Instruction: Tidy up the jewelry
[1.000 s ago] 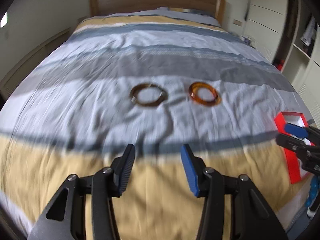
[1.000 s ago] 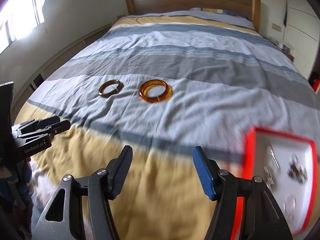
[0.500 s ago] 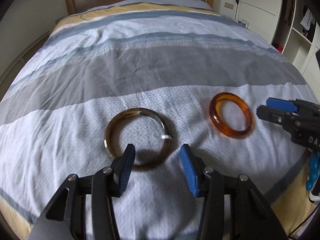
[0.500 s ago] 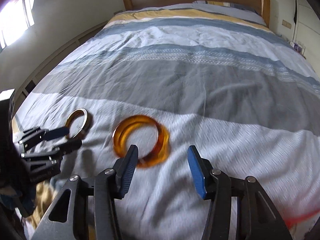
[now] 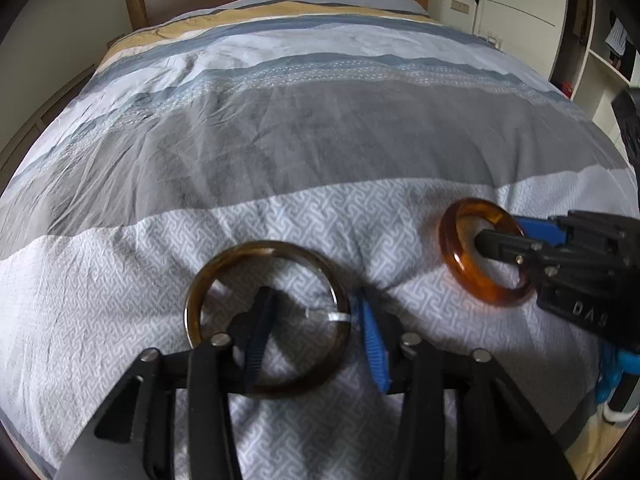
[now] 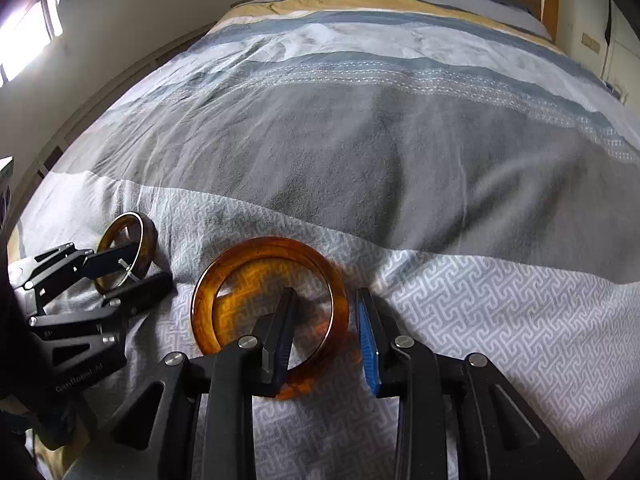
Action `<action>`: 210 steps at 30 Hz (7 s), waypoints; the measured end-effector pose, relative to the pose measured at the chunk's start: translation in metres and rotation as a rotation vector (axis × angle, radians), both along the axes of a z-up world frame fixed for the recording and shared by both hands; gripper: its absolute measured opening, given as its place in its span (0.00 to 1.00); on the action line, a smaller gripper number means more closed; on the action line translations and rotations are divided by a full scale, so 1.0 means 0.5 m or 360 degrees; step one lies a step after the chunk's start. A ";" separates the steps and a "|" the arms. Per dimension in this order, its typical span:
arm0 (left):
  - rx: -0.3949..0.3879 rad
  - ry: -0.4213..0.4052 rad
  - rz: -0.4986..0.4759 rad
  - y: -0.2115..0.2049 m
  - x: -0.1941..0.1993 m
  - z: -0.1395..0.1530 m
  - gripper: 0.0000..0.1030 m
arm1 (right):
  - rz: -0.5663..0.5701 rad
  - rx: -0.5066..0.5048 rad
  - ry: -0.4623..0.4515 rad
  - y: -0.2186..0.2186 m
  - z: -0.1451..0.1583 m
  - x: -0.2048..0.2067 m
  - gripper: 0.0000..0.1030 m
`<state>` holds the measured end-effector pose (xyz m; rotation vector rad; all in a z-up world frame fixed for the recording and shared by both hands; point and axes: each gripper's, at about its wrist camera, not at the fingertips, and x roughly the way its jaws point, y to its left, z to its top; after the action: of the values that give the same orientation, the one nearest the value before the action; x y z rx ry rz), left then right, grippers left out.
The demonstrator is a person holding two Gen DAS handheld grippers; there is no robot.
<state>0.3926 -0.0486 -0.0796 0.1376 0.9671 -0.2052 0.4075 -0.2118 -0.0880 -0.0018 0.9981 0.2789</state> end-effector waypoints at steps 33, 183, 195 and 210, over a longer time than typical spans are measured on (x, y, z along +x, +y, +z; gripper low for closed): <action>-0.0607 -0.0137 0.0174 0.049 -0.422 0.245 0.08 | -0.0130 -0.0082 -0.0395 -0.112 0.294 -0.455 0.10; -0.0048 -0.0401 0.0092 -0.176 -0.827 0.363 0.44 | -0.0364 -0.0085 -0.0362 -0.230 0.338 -0.904 0.99; -0.0046 -0.0388 0.0148 -0.147 -0.830 0.348 0.44 | -0.0472 -0.0106 -0.0310 -0.246 0.302 -0.911 0.99; -0.0010 -0.0287 0.0145 -0.145 -0.816 0.303 0.45 | -0.0501 -0.0119 -0.0245 -0.257 0.253 -0.902 0.99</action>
<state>-0.0153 -0.1209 0.0718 0.1041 0.7914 -0.1099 -0.0436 -0.3404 0.0386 0.0645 0.8407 -0.0470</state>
